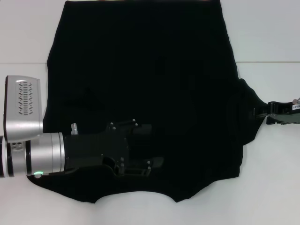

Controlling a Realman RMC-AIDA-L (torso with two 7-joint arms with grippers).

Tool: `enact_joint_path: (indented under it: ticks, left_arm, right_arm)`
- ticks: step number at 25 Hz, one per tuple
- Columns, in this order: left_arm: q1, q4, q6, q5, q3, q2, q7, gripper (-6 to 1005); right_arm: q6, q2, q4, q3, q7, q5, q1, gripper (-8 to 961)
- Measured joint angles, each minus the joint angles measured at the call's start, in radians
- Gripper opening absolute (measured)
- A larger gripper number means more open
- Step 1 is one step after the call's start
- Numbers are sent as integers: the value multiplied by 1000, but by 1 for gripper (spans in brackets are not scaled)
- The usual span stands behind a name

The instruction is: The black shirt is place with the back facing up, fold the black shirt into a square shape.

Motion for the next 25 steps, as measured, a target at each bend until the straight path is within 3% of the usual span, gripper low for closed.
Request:
enact_joint_path:
  ticks: [14, 24, 25]
  left_arm:
    - [-1, -2, -2, -1, 0, 1, -4, 861]
    - [1, -2, -1, -1, -8, 2, -4, 861]
    - [1, -2, -1, -1, -8, 2, -4, 861]
  right_arm:
    - [0, 10, 1, -12, 1, 0, 1, 660]
    - [73, 34, 1, -42, 3, 0, 1, 617]
    - [77, 35, 1, -47, 3, 0, 1, 574]
